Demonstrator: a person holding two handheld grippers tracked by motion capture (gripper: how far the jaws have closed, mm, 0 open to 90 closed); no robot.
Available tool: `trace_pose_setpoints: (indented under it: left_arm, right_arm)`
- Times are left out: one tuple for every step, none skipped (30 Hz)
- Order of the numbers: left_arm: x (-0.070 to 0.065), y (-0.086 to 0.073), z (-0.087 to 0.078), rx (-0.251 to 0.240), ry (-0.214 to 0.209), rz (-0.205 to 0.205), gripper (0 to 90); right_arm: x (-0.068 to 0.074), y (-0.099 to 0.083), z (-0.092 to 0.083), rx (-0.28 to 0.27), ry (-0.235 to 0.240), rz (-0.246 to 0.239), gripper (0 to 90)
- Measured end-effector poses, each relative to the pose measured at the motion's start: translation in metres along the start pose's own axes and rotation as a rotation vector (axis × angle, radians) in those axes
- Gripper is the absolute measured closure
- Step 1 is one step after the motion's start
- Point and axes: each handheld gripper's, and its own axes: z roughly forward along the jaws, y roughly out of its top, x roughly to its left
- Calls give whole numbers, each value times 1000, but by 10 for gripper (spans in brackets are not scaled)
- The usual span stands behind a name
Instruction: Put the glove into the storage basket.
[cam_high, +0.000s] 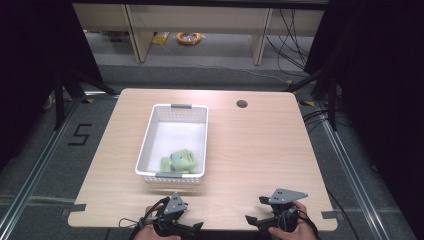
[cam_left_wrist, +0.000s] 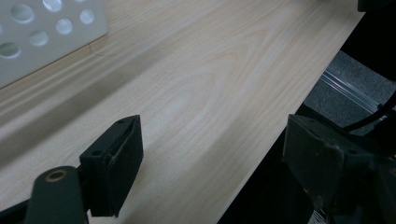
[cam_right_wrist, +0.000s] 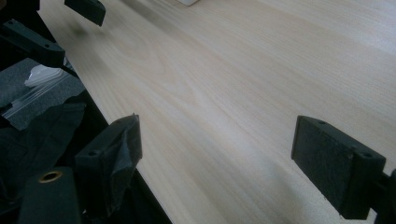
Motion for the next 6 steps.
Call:
trace_pose_setpoints:
  left_arm:
    - [0,0,0,0,0,-1,197]
    - [-1,-1,1,-7,-1,-32,197]
    - [-1,-1,1,-7,-1,-32,197]
    - [0,-1,1,4,2,-23,197]
    - [0,-1,1,4,2,-23,197]
    - [0,-1,1,5,2,-22,197]
  right_arm:
    - [0,0,0,0,1,-3,173]
    - [-1,0,0,0,2,-6,173]
    - [-1,0,0,0,2,-6,173]
    - [-1,0,0,11,13,-7,172]
    - [-1,0,0,11,13,-7,172]
    - [-2,0,1,-1,-4,-17,172]
